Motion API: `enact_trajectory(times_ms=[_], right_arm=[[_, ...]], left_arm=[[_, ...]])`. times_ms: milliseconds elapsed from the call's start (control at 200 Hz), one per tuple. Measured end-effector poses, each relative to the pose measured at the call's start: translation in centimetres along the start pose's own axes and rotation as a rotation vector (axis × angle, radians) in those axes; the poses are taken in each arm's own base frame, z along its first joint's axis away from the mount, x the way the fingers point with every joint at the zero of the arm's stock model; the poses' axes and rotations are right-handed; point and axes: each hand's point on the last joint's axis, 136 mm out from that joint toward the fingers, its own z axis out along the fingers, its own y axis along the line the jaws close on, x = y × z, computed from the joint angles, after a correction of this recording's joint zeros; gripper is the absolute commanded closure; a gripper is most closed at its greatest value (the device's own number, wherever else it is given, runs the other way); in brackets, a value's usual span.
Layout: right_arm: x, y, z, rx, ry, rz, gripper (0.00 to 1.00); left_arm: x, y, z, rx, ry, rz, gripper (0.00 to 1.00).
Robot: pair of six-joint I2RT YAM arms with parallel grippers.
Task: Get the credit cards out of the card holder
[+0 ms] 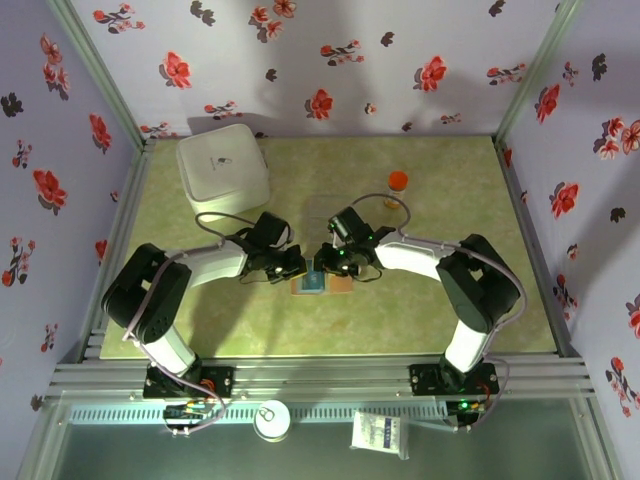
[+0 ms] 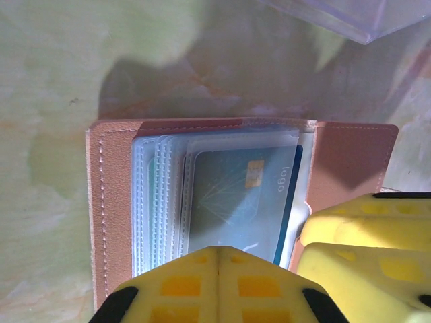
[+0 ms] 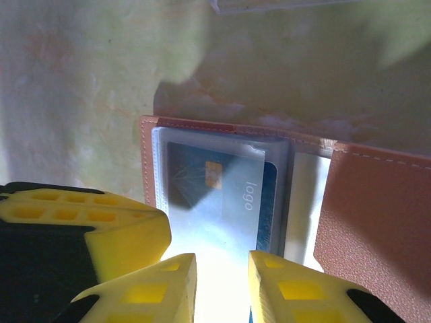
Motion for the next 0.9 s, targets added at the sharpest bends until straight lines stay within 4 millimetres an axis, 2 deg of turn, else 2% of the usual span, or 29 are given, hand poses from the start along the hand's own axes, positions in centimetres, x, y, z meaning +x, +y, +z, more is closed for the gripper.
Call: enact_trajectory(times_ms=[230, 900], right_arm=[[0.6, -0.5, 0.7, 0.002, 0.025, 0.009, 0.75], [0.7, -1.7, 0.8, 0.049, 0.031, 0.013, 0.76]], left_arm=[[0.1, 0.2, 0.2, -0.008, 0.005, -0.003, 1.0], [0.3, 0.5, 0.2, -0.02, 0.012, -0.004, 1.0]])
